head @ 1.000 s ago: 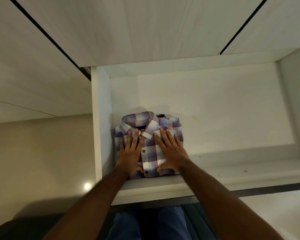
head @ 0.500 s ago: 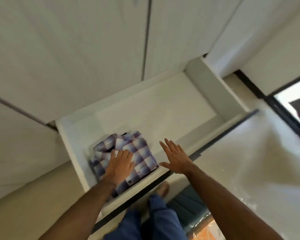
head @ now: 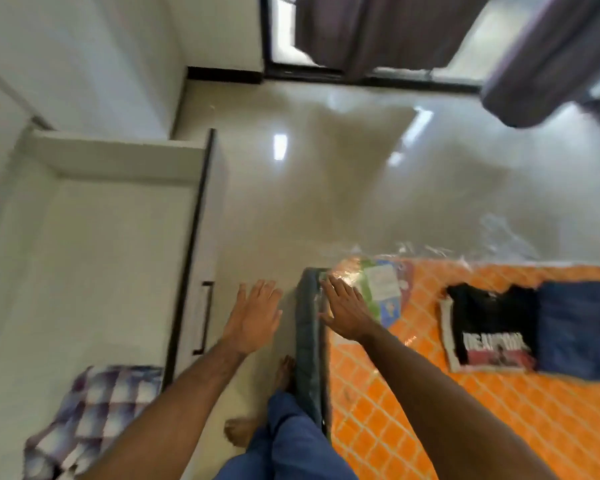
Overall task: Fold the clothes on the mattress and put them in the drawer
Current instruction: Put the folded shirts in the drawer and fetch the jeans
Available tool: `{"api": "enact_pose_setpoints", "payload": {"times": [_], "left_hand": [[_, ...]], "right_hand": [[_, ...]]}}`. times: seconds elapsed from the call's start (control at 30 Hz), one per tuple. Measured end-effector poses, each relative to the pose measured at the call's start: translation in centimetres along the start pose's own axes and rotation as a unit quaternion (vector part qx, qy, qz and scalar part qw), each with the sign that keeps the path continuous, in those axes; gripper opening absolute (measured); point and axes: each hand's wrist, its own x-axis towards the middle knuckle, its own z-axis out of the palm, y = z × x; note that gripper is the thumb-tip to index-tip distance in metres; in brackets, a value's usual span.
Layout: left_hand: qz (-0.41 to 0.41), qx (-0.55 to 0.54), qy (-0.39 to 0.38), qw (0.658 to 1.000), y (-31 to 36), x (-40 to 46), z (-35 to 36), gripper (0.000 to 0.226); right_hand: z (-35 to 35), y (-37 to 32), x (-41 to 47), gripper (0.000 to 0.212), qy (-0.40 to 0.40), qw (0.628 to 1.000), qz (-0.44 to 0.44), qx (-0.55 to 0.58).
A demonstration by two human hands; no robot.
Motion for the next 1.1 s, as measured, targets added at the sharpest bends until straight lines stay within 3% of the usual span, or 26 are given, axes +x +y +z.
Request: {"api": "enact_pose_setpoints", "payload": {"times": [0.1,0.2,0.3,0.37,0.47,0.57,0.63,0.7,0.87,0.97,1.03,1.1], "left_hand": [[0.089,-0.045,-0.045,0.994,8.1,6.1,0.1,0.045],[0.161,-0.070,-0.151,0.973,14.6,10.0,0.5,0.041],[0.189,-0.132,-0.254,0.939,21.4,13.8,2.3,0.062],[0.184,-0.178,-0.282,0.925,24.0,15.1,2.8,0.050],[0.177,-0.216,-0.302,0.911,29.9,18.1,6.0,0.038],[0.169,-0.239,-0.345,0.892,34.4,20.0,9.4,0.043],[0.161,-0.260,-0.361,0.881,36.1,20.8,10.7,0.048],[0.136,-0.298,-0.375,0.867,37.5,21.5,12.3,0.053],[0.036,-0.373,-0.394,0.839,39.2,22.5,14.8,0.060],[-0.014,-0.428,-0.387,0.816,40.6,22.4,15.5,0.065],[-0.062,-0.473,-0.336,0.812,42.4,22.2,15.6,0.058],[-0.116,-0.483,-0.282,0.821,43.5,22.3,15.8,0.079]], "right_hand": [[2.3,9.3,-3.9,0.083,0.016,0.992,0.104,0.064],[5.0,16.0,-7.4,0.080,0.043,0.971,0.202,0.119],[8.4,22.5,-10.7,0.079,0.071,0.917,0.324,0.223],[9.7,24.7,-11.9,0.076,0.105,0.874,0.371,0.296],[13.1,29.5,-13.6,0.068,0.229,0.712,0.514,0.419],[17.1,32.8,-14.0,0.074,0.294,0.503,0.622,0.524],[18.8,34.6,-13.4,0.072,0.328,0.383,0.618,0.603],[20.3,36.4,-12.8,0.051,0.364,0.314,0.564,0.671],[20.2,39.1,-12.2,0.038,0.415,0.258,0.492,0.721],[20.0,38.0,-12.6,0.023,0.390,0.222,0.465,0.763],[19.9,35.0,-12.5,0.033,0.384,0.177,0.421,0.802],[20.0,30.6,-11.7,0.043,0.383,0.143,0.364,0.837]]}}
